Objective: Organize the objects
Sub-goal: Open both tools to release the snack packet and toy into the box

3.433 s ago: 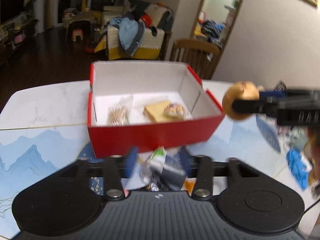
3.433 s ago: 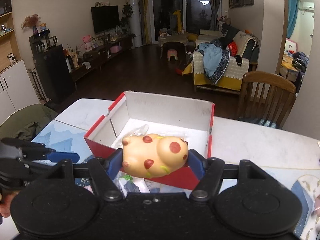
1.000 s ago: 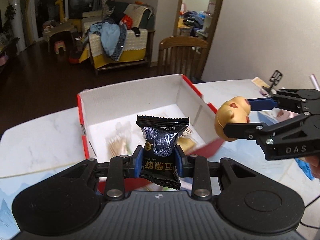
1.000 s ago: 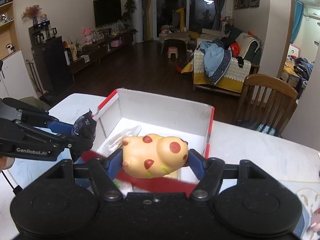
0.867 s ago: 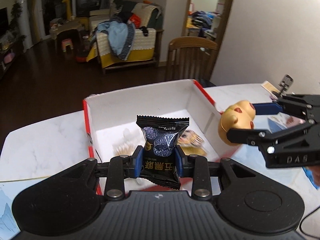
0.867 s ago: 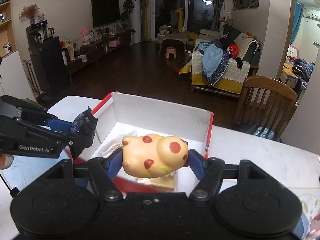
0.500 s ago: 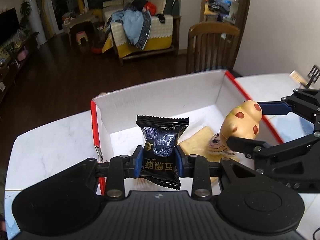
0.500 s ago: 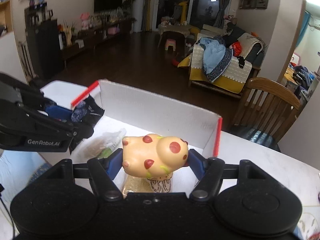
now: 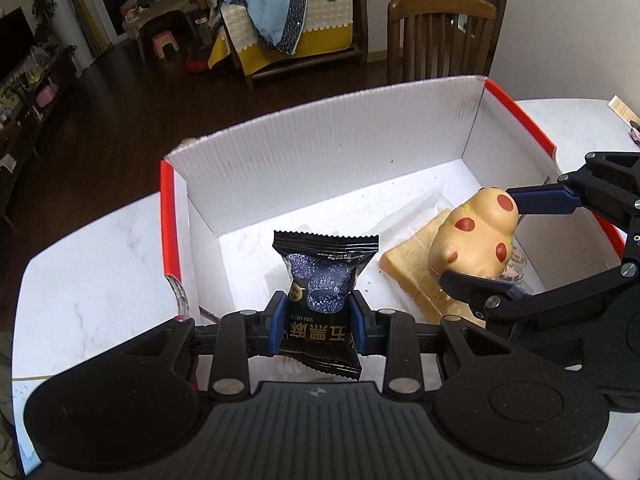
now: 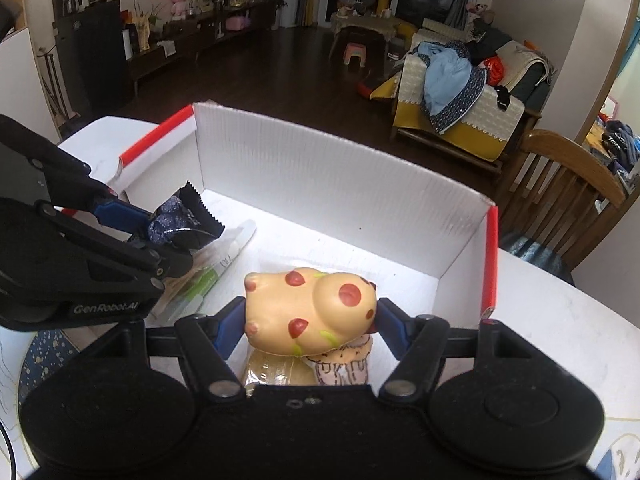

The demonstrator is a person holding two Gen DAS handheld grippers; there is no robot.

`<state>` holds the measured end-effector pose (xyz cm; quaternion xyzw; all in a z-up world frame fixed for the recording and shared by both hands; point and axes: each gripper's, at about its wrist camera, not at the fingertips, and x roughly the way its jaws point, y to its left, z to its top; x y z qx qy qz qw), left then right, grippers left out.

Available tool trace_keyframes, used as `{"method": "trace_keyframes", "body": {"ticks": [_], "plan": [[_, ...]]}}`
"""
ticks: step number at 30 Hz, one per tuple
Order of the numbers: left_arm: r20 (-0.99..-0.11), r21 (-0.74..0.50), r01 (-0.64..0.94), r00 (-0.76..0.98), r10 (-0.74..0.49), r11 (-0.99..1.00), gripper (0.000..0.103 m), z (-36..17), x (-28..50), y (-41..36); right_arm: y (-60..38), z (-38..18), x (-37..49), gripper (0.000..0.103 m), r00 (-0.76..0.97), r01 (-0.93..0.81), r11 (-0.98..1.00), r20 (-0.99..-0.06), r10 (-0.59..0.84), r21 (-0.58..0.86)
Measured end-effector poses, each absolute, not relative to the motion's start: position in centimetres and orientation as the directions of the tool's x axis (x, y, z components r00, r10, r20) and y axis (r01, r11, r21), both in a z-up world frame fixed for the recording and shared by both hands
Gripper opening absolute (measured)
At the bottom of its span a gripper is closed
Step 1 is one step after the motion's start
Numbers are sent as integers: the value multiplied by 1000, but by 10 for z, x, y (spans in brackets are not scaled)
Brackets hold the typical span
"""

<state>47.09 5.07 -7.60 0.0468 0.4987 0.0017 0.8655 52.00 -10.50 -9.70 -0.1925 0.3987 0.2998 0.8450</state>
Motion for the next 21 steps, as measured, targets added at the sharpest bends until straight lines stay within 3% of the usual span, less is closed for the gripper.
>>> {"method": "trace_keyframes", "body": {"ticks": [12, 21], "plan": [[-893, 90, 46, 446, 60, 995, 33, -94, 472, 51, -105, -99, 517, 73, 504, -690, 715, -786, 359, -116], [-891, 47, 51, 454, 19, 998, 50, -92, 470, 47, -120, -91, 513, 82, 523, -696, 707, -761, 383, -124]]}}
